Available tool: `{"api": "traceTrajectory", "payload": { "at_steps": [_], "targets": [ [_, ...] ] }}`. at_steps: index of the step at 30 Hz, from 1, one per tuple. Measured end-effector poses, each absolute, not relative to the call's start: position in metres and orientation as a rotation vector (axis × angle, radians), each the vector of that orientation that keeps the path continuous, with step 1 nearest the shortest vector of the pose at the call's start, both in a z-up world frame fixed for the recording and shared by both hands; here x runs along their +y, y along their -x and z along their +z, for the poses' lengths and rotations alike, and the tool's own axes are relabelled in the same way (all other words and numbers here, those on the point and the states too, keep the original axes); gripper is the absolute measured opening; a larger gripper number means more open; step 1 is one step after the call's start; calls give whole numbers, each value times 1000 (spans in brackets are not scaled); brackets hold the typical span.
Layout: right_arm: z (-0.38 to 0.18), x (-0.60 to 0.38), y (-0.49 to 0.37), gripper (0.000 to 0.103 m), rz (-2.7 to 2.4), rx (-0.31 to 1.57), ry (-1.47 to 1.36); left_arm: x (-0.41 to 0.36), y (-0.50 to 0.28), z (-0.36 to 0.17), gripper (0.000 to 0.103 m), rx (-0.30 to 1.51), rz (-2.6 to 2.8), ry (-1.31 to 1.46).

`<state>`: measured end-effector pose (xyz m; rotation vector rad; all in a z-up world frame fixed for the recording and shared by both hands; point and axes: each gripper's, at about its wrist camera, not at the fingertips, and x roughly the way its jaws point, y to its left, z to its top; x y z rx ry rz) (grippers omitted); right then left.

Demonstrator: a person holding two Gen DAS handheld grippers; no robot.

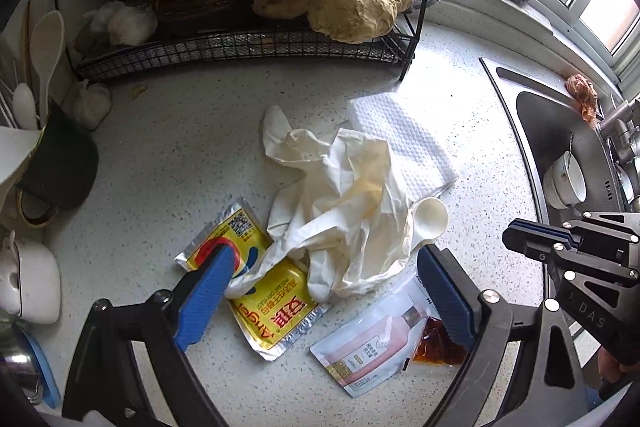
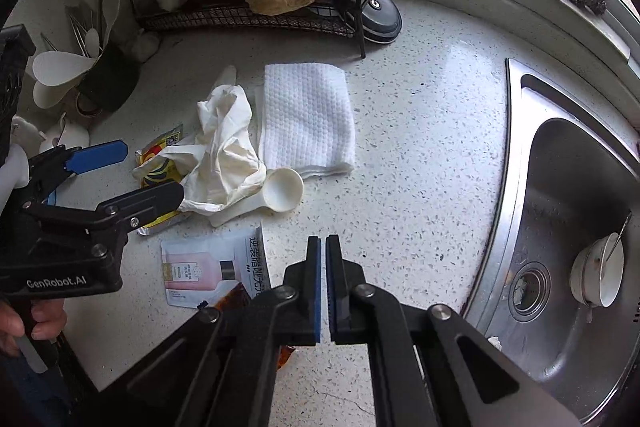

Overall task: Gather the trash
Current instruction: 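Grasp the sauce sachet and pink-printed packet with the right gripper, then grasp the white gloves with the left gripper while the right holds the packets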

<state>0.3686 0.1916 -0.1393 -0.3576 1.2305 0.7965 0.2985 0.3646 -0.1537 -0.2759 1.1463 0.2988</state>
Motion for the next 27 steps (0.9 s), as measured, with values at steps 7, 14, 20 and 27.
{"api": "traceTrajectory", "payload": {
  "at_steps": [7, 14, 20, 27],
  "targets": [
    [-148, 189, -389, 16, 708, 1265, 323, 371, -333, -171, 92, 1168, 224, 263],
    [-157, 188, -399, 16, 673, 1286, 334, 371, -347, -187, 45, 1188, 188, 282],
    [-159, 189, -404, 18, 683, 1296, 330, 366, -337, -182, 10, 1157, 210, 295],
    [-148, 198, -388, 35, 758, 1266, 326, 361, -308, -158, 6, 1102, 250, 293]
  ]
}}
